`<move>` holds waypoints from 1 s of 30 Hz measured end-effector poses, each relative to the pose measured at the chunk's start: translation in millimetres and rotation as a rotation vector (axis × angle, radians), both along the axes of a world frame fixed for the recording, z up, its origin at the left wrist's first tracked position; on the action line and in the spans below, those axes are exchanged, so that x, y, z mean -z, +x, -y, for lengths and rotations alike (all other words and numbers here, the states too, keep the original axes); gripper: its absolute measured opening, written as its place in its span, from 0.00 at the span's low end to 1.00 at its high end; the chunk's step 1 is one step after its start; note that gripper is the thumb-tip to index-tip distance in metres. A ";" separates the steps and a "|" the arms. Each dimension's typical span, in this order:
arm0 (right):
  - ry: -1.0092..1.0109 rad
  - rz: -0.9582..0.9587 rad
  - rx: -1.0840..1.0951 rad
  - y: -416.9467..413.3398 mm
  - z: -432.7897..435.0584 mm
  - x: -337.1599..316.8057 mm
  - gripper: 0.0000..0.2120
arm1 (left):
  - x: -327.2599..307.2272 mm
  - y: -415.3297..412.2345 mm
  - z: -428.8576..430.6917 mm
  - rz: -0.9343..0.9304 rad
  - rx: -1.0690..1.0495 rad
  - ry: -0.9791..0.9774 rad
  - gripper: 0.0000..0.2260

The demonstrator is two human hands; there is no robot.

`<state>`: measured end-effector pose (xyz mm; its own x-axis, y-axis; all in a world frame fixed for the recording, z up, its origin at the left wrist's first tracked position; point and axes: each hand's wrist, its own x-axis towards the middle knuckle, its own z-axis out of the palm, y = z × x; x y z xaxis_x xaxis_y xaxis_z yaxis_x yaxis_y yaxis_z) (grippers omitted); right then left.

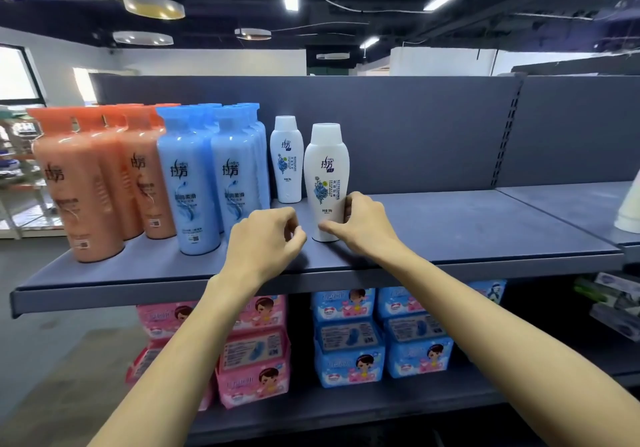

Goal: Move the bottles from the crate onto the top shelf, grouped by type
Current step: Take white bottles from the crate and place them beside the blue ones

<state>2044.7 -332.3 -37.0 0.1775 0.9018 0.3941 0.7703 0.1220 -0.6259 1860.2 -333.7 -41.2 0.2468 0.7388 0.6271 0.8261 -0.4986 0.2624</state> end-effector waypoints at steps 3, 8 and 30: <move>0.004 0.002 -0.010 -4.6 -13.8 0.3 0.23 | 5.5 0.0 -3.1 0.000 0.010 0.002 0.05; -0.001 -0.006 -0.029 -11.7 -39.6 0.2 0.22 | 7.3 1.3 -9.6 -0.020 0.020 0.047 0.06; -0.069 -0.062 -0.037 -38.6 -128.3 -4.1 0.22 | 9.8 17.4 -30.0 -0.011 0.063 0.172 0.06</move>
